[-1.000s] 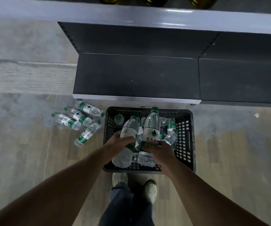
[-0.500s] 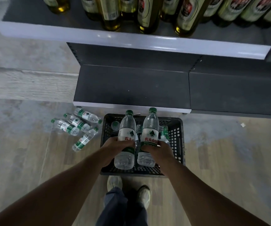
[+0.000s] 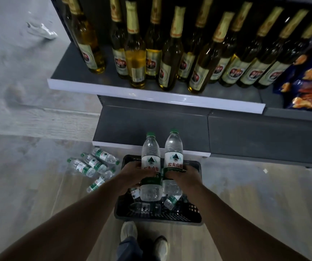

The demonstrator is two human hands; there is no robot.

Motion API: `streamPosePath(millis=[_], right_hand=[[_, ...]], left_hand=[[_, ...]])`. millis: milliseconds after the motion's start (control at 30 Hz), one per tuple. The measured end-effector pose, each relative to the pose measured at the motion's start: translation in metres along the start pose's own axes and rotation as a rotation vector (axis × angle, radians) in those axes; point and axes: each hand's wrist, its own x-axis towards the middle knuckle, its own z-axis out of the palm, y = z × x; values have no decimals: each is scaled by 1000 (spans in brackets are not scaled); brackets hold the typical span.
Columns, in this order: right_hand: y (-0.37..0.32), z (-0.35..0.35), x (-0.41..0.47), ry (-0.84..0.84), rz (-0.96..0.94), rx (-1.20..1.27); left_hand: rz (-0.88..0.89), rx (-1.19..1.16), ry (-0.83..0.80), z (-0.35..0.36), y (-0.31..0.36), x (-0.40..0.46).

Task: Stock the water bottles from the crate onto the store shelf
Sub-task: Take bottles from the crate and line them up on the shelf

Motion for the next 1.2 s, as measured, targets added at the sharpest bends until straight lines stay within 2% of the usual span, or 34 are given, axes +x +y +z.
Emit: streamPosePath(millis=[100, 267, 500, 633, 800, 1200], right_hand=[[-20, -16, -19, 29, -31, -53], [-46, -22, -48, 49, -105, -132], [-72, -27, -80, 47, -200, -154], [-89, -35, -95, 79, -238, -175], [-118, -44, -115, 168, -269, -158], [-217, -73, -180, 261, -513, 28]], left_hand=[[53, 35, -18, -11, 23, -26], [124, -59, -48, -19, 49, -61], [124, -11, -30, -12, 71, -88], [169, -9, 105, -7, 82, -100], [339, 46, 278, -11, 112, -119], [606, 139, 642, -46, 207, -197]])
